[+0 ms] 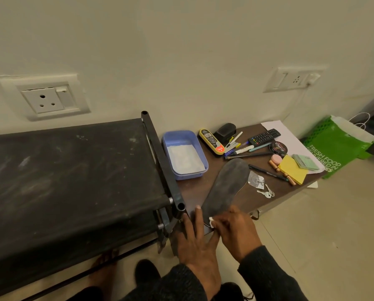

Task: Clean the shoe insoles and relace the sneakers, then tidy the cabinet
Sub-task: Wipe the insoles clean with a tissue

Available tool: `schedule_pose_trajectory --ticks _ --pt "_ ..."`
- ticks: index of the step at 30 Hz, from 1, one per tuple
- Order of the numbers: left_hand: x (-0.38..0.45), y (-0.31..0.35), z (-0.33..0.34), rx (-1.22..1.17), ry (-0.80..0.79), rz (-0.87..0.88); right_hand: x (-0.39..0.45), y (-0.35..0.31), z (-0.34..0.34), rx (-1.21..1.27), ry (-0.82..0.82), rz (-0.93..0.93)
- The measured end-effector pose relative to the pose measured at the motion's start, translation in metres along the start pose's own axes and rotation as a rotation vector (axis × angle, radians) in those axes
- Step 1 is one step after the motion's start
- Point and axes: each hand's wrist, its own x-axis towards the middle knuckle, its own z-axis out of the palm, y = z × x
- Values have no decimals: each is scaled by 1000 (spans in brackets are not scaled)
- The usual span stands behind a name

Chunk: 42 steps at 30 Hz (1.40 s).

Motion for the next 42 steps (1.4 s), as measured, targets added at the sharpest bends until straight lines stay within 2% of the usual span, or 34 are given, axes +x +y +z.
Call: schedule_pose_trajectory --ticks 4,7,12,14,18,20,26,28,30,33,35,39,42 --pt "5 9 4 -8 55 -15 5 6 -5 27 -75 -8" --pt "8 11 3 50 17 -23 11 9 -9 12 -97 -43" --pt "7 12 -7 203 28 4 45 36 -21 45 208 113" --pt "8 13 -9 223 44 3 44 36 -17 31 264 119" --pt "13 17 -15 220 81 -15 8 26 -11 -2 70 -87" --pt "15 18 -17 216 99 -22 17 34 -15 -36 57 -129" --pt "20 16 -17 216 85 -2 80 43 -18 -12 251 152" --pt "22 15 -19 215 57 21 62 30 -6 -5 205 75" --pt "23 14 -20 204 44 23 36 19 2 -12 86 -87" --pt "24 13 -19 207 40 26 51 28 -6 -43 -9 -188" --pt "23 12 -20 222 29 33 86 35 -13 -46 54 -126" --pt "20 11 -25 202 27 31 120 29 -10 -21 245 118" --pt "20 12 -30 174 30 42 89 21 -2 -14 121 -15"
